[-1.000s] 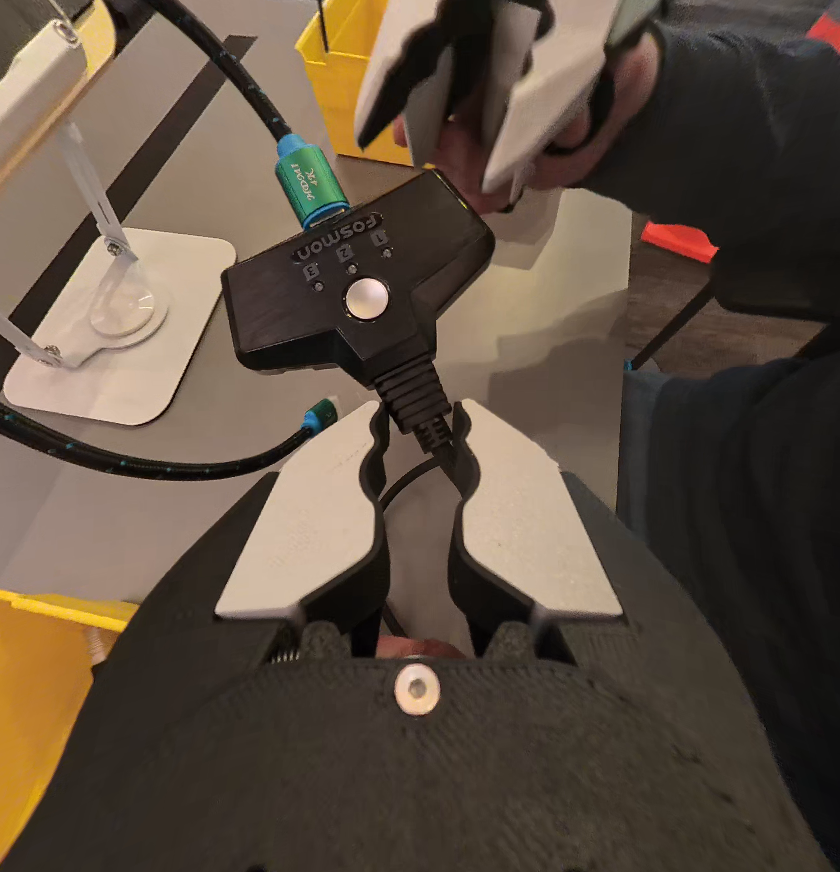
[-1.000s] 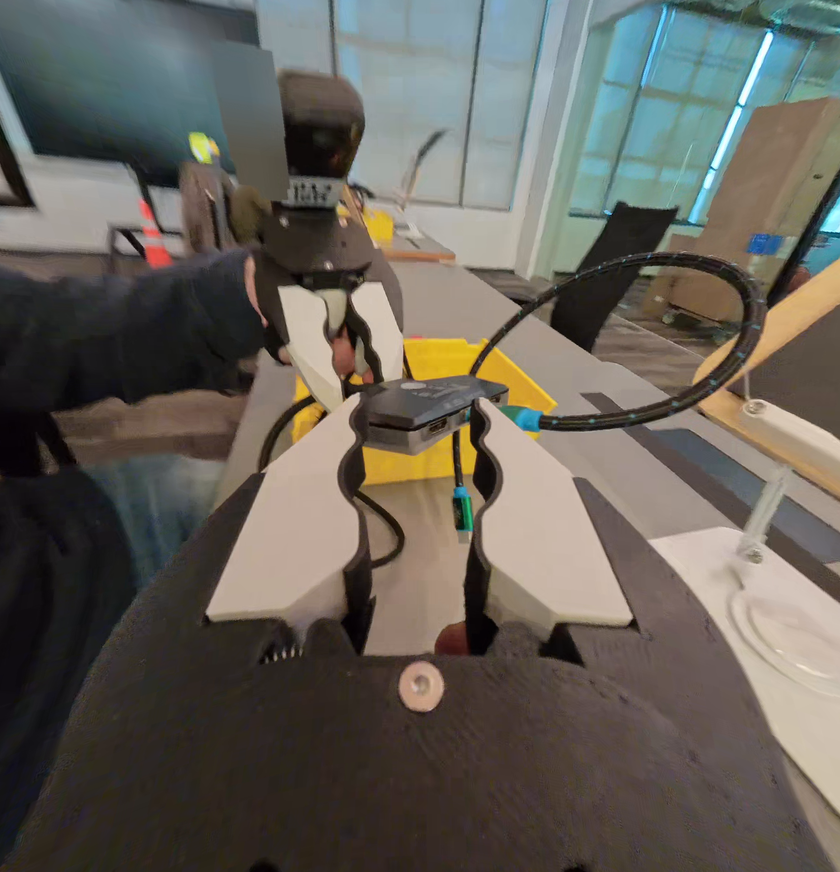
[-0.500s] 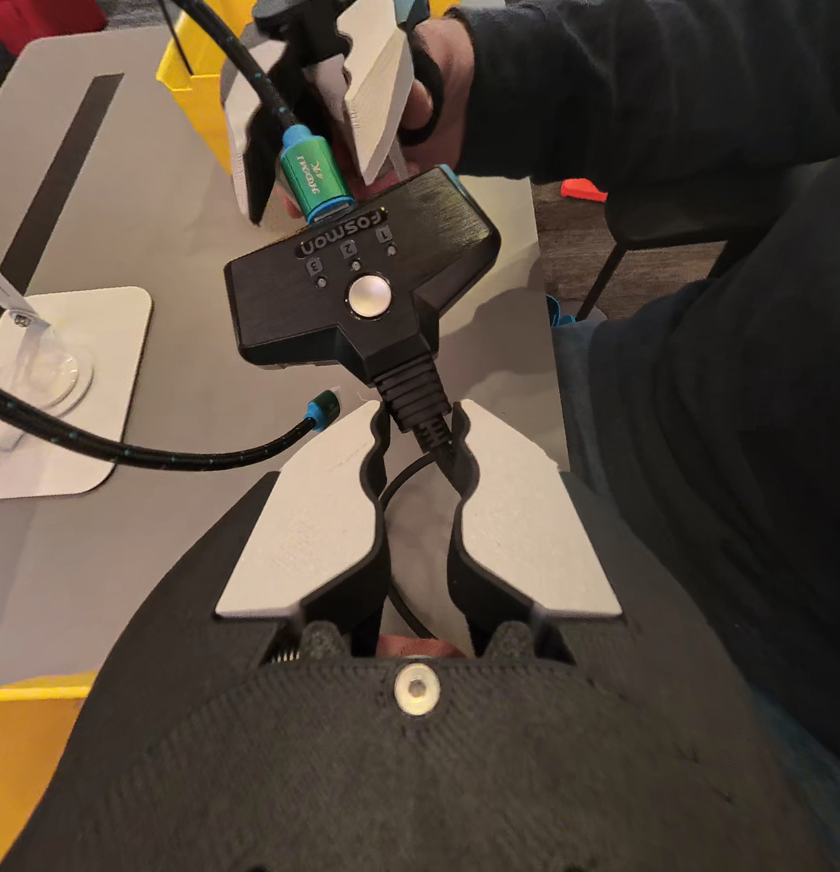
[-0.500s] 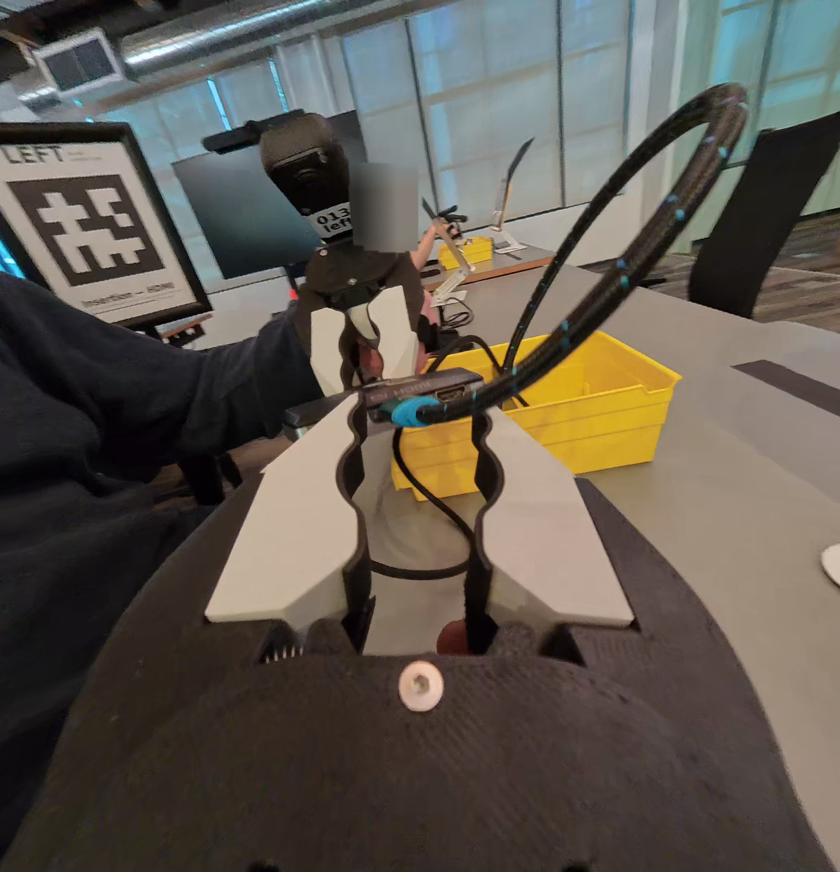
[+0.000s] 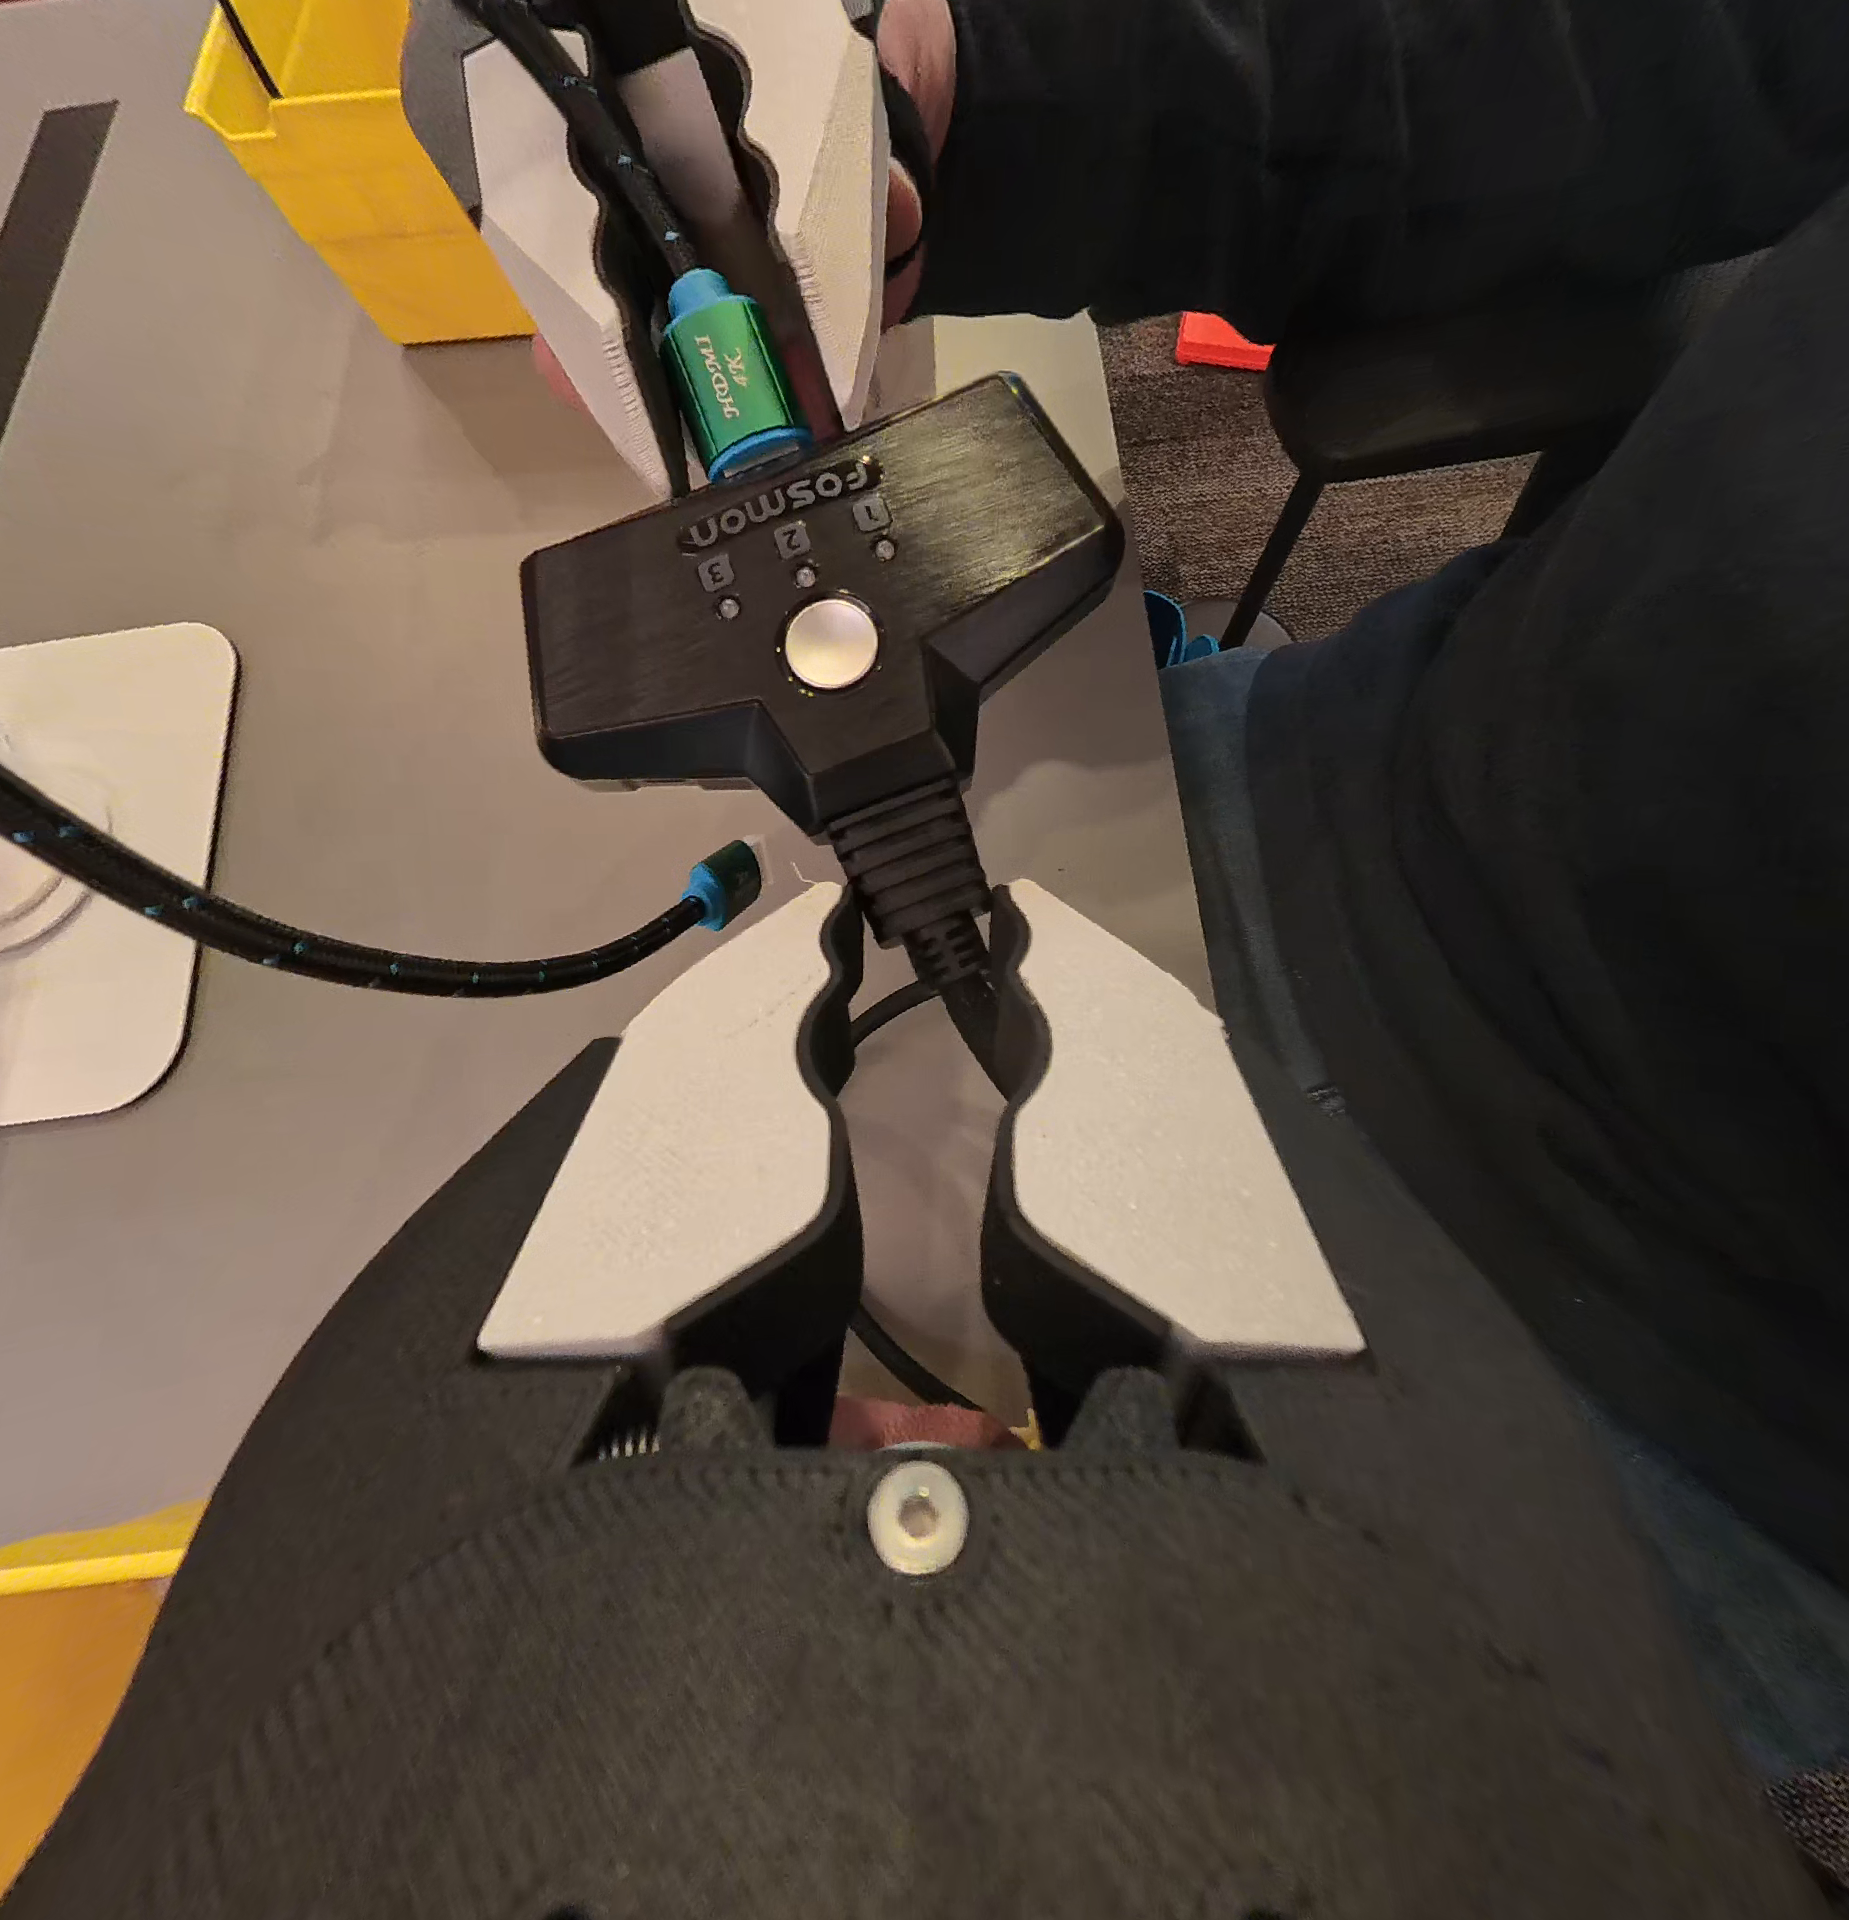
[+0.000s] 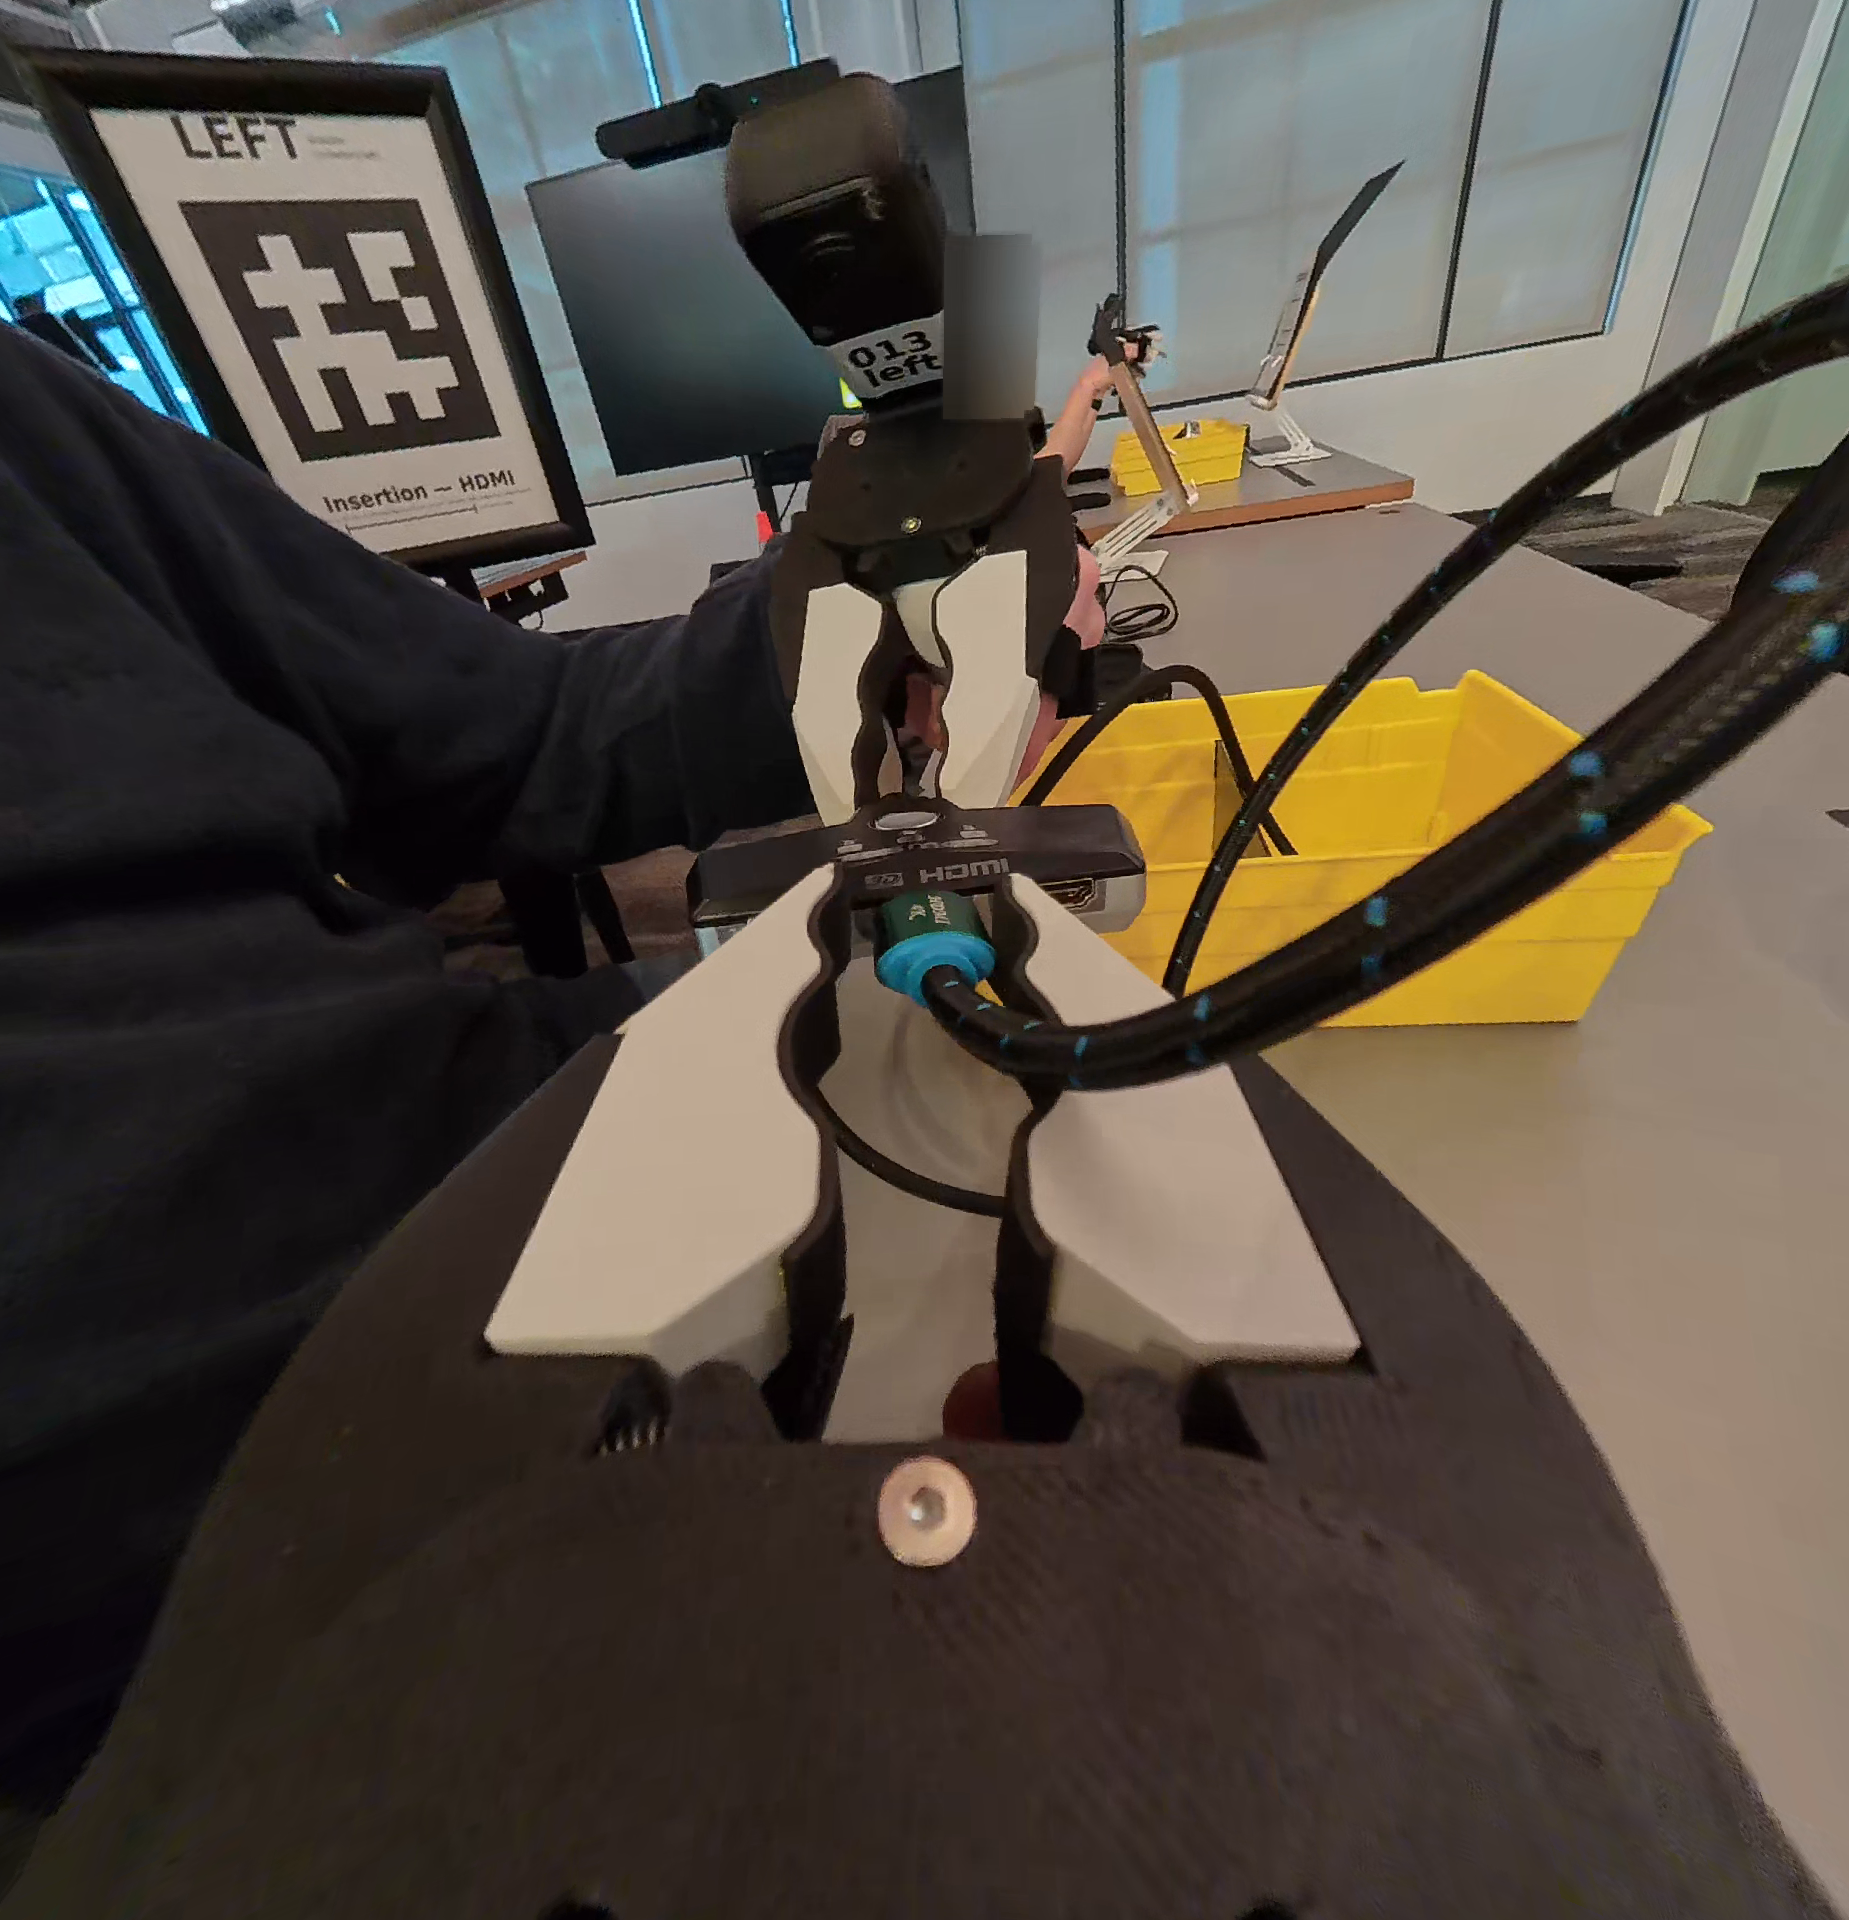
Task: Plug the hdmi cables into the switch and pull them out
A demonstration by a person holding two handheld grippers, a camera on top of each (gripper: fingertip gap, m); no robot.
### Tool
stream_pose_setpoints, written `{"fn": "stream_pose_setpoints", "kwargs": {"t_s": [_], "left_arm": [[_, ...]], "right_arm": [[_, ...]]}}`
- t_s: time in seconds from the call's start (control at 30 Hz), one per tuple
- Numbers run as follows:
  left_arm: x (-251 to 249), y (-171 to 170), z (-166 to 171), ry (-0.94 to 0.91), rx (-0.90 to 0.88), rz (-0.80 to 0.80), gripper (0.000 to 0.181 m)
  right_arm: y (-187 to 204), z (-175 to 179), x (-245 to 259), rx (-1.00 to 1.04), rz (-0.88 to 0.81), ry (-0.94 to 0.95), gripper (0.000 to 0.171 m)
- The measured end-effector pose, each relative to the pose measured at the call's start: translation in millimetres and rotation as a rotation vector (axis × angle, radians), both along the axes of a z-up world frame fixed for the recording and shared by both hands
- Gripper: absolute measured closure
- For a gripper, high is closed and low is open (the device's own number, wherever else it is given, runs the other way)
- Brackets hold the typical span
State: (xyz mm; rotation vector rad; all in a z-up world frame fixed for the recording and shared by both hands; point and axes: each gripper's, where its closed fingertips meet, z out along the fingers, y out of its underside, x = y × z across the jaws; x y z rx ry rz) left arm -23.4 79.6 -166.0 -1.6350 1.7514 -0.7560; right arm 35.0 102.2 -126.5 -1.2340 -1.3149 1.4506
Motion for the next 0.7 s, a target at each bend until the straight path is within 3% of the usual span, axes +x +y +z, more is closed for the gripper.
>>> {"fn": "stream_pose_setpoints", "kwargs": {"t_s": [0.4, 0.47, 0.7], "left_arm": [[4.3, -1.4, -3.5, 0.001, 0.016, -0.010, 0.158], [6.5, 8.7, -9.2, 0.028, 0.053, 0.046, 0.143], [21.8, 19.7, -13.2, 0.015, 0.081, 0.124, 0.119]], "right_arm": [[-2.2, 4.8, 3.4, 0.060, 0.000, -0.002, 0.151], [0.4, 5.2, 2.8, 0.053, -0.011, 0.003, 0.151], [3.7, -7.1, -12.6, 0.071, -0.049, -0.035, 0.152]]}}
